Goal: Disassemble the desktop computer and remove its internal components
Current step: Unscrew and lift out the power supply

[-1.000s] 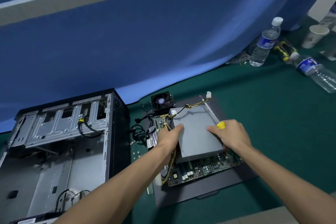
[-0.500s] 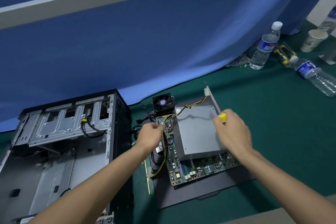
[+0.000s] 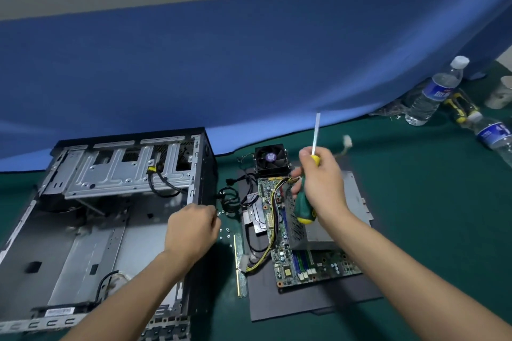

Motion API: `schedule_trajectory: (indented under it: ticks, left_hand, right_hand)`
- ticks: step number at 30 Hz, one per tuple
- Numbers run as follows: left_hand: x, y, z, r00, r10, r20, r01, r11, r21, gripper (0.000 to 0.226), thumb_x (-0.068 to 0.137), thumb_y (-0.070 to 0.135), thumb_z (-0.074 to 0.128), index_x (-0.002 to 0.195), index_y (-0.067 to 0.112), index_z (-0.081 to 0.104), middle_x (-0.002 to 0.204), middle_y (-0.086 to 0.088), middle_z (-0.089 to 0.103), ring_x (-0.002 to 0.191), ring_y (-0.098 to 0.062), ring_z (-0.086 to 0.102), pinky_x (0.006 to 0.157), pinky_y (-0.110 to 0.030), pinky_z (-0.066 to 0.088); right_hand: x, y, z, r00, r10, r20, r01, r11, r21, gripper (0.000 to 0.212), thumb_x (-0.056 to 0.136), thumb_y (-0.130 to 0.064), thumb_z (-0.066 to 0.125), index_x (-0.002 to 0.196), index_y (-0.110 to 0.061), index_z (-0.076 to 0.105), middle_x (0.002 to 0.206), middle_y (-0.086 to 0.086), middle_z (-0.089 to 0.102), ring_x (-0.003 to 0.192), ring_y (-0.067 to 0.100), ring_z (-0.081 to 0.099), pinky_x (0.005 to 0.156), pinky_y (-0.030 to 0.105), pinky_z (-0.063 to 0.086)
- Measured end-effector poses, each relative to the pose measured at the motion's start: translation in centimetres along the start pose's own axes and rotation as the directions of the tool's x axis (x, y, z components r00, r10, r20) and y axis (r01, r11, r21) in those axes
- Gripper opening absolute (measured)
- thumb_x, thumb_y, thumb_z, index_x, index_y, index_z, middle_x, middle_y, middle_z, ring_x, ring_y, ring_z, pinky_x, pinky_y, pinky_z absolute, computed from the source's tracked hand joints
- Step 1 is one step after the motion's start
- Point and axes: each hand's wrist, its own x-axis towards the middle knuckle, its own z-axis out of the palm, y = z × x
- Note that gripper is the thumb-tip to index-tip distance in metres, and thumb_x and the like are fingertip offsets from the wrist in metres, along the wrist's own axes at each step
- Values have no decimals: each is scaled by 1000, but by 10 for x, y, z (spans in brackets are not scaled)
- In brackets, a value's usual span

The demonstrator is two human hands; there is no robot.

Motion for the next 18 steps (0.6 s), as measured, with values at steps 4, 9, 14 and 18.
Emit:
schedule_trajectory:
  ticks: [4, 9, 14, 18]
  left_hand:
    - [0, 1, -1, 998, -45, -35, 44, 999, -19, 24, 84, 26, 55, 63, 15, 54, 66, -4, 64, 68, -26, 60, 52, -28, 32]
    - [-2, 2, -3, 996, -43, -72, 37, 996, -87, 27, 83, 21, 58, 58, 16, 49, 59, -3, 61, 61, -23, 56, 49, -26, 28]
    - [-1, -1, -2, 994, -56, -92, 45, 992, -117, 34, 81, 21, 61, 56, 19, 38, 53, -2, 56, 56, -23, 52, 47, -25, 23]
    - [0, 0, -5, 992, -57, -112, 42, 990, -133, 44, 71, 15, 71, 52, 20, 32, 44, 0, 47, 46, -20, 40, 44, -21, 10]
  right_hand:
    - [-1, 19, 19, 970, 80, 228, -28, 974, -225, 8, 98, -24, 48, 99, -21, 55, 72, 5, 62, 43, 12, 54, 43, 26, 47]
    - [-6, 68, 60, 875, 346, 339, -201, 896, -395, 3, 96, -13, 44, 97, -12, 46, 72, 9, 60, 53, 20, 61, 56, 35, 52]
    - [-3, 108, 86, 895, 352, 273, -31, 660, -750, 22, 93, -20, 55, 111, -7, 50, 104, 12, 62, 92, 28, 60, 72, 29, 45]
    - [2, 123, 104, 923, 294, 249, 89, 467, -880, 31, 93, -10, 50, 122, -2, 44, 115, 17, 62, 106, 33, 60, 78, 34, 47]
